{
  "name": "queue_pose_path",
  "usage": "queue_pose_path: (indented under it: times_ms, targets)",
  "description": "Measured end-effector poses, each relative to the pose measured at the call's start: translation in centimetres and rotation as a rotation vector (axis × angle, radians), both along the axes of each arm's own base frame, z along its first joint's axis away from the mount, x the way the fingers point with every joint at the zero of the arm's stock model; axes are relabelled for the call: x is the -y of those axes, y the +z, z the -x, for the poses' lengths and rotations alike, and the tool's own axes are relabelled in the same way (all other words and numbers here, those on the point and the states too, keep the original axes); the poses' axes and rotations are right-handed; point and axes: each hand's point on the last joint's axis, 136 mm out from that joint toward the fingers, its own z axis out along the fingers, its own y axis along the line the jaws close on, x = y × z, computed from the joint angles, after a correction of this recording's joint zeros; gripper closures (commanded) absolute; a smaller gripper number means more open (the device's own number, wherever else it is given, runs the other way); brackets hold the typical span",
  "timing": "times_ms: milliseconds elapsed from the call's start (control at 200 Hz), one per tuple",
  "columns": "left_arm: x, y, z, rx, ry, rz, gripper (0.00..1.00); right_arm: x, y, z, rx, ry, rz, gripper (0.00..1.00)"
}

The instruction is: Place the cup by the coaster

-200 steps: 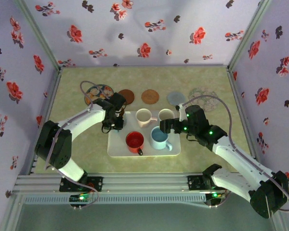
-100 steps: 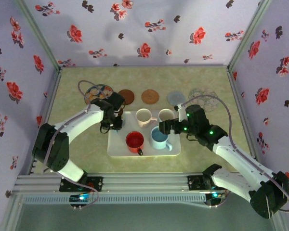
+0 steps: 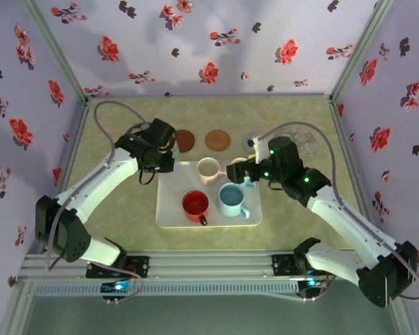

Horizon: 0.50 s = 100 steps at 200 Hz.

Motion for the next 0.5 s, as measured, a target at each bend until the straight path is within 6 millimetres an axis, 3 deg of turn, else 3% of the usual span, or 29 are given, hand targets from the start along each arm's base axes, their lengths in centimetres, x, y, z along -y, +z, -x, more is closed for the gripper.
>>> queue_pose_path:
  times_ms: [190, 360, 500]
  targets:
    - [-1.1, 1.7, -1.0, 0.037, -0.002, -0.029, 1.0, -0.9, 1.0, -1.3, 0.027, 0.026, 0.019, 0.0]
    - [-3.3, 3.5, -2.4, 0.068, 0.024, -0.066, 1.0, -1.8, 1.3, -2.1, 0.028, 0.048, 0.02, 0.0]
    - [-5.4, 3.4, -3.6, 0.066, 0.053, -0.089, 1.0, -2.8, 1.6, -2.9, 0.015, 0.069, 0.012, 0.0]
